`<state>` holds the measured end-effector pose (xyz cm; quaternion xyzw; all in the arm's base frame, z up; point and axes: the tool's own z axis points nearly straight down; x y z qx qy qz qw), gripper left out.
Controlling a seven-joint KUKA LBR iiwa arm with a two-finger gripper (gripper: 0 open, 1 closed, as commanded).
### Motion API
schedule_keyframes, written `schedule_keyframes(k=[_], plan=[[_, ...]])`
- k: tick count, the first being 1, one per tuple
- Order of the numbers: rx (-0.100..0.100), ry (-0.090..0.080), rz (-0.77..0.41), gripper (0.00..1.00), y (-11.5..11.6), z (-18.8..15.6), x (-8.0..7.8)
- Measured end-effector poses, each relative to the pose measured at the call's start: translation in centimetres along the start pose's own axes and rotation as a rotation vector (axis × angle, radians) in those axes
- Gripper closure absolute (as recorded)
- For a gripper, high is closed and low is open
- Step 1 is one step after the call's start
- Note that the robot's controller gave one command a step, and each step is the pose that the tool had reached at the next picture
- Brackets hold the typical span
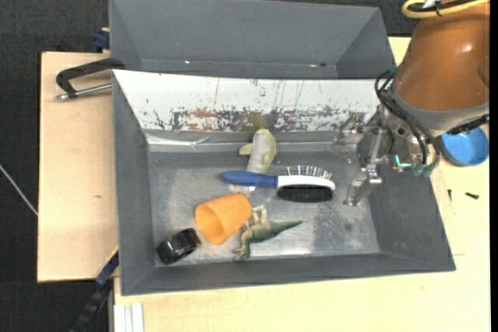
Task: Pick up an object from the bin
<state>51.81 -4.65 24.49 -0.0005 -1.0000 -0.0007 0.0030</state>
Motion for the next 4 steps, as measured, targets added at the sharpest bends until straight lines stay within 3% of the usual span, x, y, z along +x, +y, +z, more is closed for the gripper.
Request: schedule_keyframes(k=[1,2,3,4], plan=[[-0.001,-0.003,-0.17,0.0,5.2,12.6,-6.6],[0.001,-0.007,-0.184,0.0,4.6,17.2,-7.8],[0.0,-0.024,-0.186,1.0,4.8,16.8,-8.1],[0.002,-0.02,-0.168,1.0,5.5,0.9,-8.3]])
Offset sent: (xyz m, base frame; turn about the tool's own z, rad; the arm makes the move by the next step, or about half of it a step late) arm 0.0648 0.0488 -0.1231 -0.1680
